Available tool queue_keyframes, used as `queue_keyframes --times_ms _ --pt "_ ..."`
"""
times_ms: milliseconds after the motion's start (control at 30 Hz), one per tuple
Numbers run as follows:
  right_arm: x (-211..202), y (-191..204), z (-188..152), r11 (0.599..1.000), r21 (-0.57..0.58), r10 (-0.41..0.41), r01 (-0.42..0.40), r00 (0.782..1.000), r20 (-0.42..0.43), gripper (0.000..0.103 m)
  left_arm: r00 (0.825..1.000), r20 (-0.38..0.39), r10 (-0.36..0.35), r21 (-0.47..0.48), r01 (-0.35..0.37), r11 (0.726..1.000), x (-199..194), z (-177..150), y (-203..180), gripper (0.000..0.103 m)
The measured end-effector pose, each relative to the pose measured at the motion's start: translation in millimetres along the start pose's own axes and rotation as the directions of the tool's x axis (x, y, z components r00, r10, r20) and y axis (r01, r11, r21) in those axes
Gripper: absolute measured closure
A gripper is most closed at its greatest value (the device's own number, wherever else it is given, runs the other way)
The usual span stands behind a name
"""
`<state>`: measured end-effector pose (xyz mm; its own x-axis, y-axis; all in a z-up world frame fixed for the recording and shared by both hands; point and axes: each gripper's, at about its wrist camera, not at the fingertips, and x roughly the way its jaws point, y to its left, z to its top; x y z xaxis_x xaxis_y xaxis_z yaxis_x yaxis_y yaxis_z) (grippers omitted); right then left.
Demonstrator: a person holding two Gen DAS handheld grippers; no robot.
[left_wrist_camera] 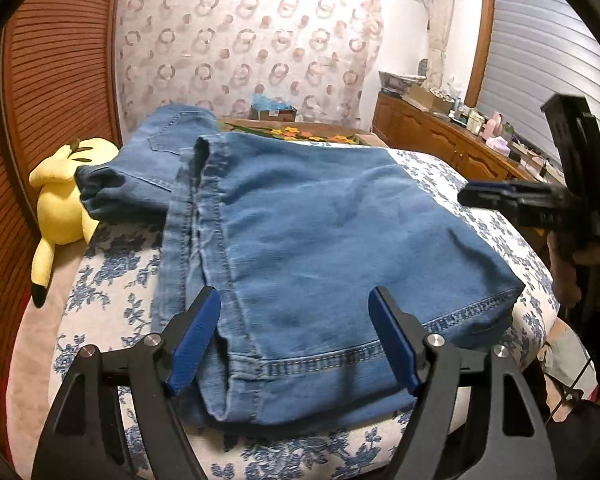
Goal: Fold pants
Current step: 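Move the right gripper to the folded jeans edge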
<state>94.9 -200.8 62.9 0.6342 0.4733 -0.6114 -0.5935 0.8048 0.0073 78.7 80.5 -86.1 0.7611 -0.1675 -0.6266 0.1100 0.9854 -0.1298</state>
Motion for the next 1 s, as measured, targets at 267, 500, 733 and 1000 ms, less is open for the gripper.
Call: queue_keyframes --times_ms 267,500,733,1000 --pt "-10 -4 -15 0.999 0.036 0.007 -0.007 1.0 -0.011 0.06 1.0 -0.002 -0.005 0.027 0.006 1.0 4 5 -14 0.026" --pt "2 -11 -11 0.999 0.049 0.01 -0.009 1.0 -0.01 0.053 1.0 -0.009 -0.008 0.044 0.009 0.999 6 5 -22 0.026" --pt "23 -19 -6 0.997 0.074 0.016 -0.013 0.999 -0.036 0.052 1.0 -0.012 0.002 0.034 -0.001 0.999 8 3 -21 0.026" --pt "51 -26 2 0.994 0.105 0.023 -0.015 0.997 -0.073 0.052 1.0 -0.016 0.008 0.024 -0.008 1.0 10 2 -19 0.026"
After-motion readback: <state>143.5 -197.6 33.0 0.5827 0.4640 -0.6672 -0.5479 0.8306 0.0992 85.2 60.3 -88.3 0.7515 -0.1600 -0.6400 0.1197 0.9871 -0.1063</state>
